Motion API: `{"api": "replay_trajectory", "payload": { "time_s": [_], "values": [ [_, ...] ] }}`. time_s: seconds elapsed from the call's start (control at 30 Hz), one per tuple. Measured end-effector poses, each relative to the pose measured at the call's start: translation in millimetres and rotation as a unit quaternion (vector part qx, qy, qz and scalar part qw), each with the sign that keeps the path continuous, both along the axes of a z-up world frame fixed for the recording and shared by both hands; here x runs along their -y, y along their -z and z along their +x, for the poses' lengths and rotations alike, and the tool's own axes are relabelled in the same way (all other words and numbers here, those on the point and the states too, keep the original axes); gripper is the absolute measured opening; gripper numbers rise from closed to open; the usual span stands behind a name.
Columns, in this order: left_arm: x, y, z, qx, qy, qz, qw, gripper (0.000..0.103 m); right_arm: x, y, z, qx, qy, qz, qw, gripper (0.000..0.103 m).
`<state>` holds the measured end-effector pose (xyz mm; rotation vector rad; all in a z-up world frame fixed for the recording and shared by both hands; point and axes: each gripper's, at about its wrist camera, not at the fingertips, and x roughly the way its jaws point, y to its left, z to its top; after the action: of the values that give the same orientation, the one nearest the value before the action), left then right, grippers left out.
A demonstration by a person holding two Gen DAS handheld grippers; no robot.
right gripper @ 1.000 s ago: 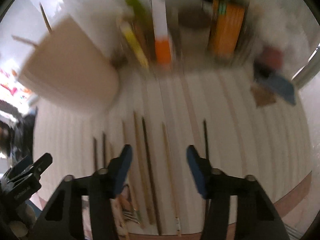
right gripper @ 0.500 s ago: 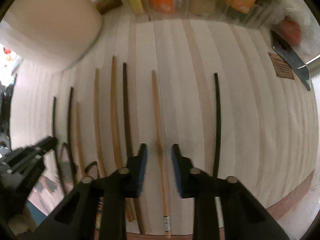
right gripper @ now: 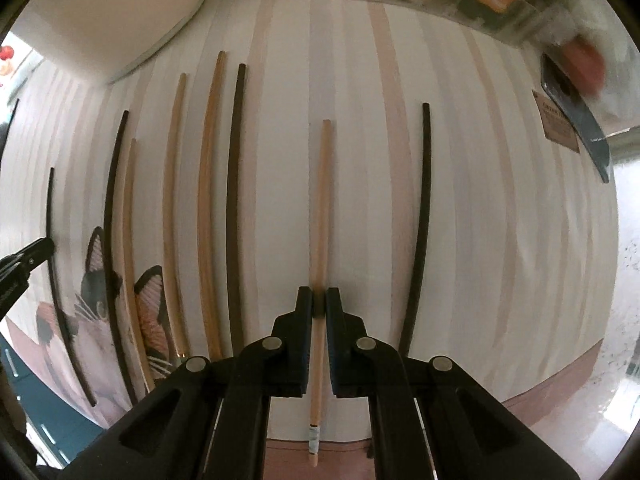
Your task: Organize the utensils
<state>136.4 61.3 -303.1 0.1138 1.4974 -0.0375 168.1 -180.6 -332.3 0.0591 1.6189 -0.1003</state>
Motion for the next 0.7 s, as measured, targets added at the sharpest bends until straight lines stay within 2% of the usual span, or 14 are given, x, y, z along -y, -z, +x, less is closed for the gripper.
{"api": "replay_trajectory", "payload": {
  "time_s": [0.03, 0.2, 0.23, 0.4, 0.47, 0.57, 0.7],
  "values": [
    [1, -3, 12, -0.002, 0.004, 0.002, 1.0, 0.004, 0, 0, 0, -0.001, -0.002, -0.002, 1.0, 0.008],
    [5, -1, 15, -0.007, 0.013, 0.004, 0.9999, 0.005, -4, -1, 9, -0.016, -0.004, 0.006, 1.0, 0.008],
    [5, 3, 26, -0.007, 0.013, 0.005, 0.9999, 0.005, -4, -1, 9, -0.02, -0.006, 0.006, 1.0, 0.008],
    [16, 7, 22, -0.001, 0.01, 0.008, 0.9999, 0.004, -1, 1, 8, -0.026, -0.014, 0.004, 1.0, 0.008],
    [13, 8, 20, 0.002, -0.005, 0.002, 1.0, 0.004, 0, -1, 1, -0.024, -0.014, 0.003, 1.0, 0.008],
    [6, 9, 19, -0.003, -0.02, -0.008, 0.9998, 0.004, -4, -2, 27, -0.016, 0.003, 0.006, 1.0, 0.007],
    [2, 11, 20, -0.011, -0.015, -0.016, 0.9997, 0.004, 0, 2, 29, -0.014, 0.005, 0.001, 1.0, 0.008]
  ]
}}
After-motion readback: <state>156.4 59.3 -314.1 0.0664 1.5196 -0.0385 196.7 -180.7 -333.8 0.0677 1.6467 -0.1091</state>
